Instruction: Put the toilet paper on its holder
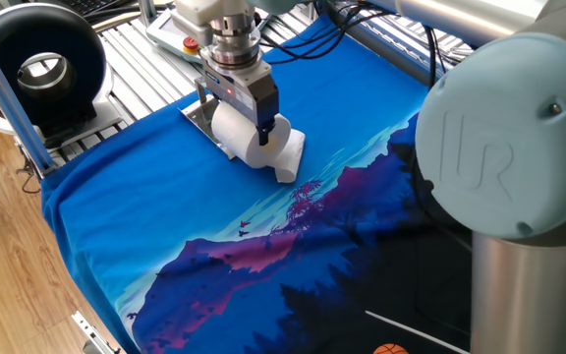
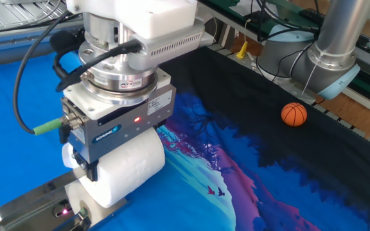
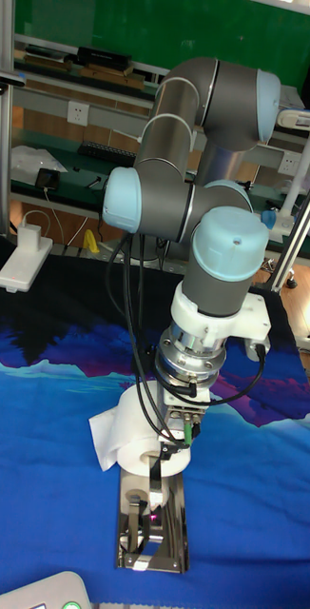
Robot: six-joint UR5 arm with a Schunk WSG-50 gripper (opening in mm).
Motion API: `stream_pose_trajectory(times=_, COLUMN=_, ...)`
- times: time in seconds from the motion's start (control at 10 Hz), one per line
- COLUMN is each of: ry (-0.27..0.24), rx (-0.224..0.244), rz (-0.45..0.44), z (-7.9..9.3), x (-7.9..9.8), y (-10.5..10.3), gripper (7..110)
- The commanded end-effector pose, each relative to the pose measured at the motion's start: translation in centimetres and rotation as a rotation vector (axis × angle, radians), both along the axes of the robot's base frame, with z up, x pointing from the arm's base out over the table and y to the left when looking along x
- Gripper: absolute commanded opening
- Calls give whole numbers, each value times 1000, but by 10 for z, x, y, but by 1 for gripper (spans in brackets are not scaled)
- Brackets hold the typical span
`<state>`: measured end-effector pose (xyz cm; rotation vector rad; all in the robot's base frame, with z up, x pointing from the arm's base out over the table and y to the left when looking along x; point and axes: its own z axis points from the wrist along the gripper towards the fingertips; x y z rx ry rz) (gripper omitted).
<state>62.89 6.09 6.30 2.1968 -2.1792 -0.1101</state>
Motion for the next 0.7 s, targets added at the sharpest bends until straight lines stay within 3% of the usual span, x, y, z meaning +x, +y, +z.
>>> stream_pose_trajectory(times=0.0, ry=-8, rx=17, rz=-43, z=4, x=0, y=3, gripper=7)
stream_pose_trajectory(times=0.6, ry=-32, rx=29, rz=-63, z=4, x=7, y=6, gripper=7)
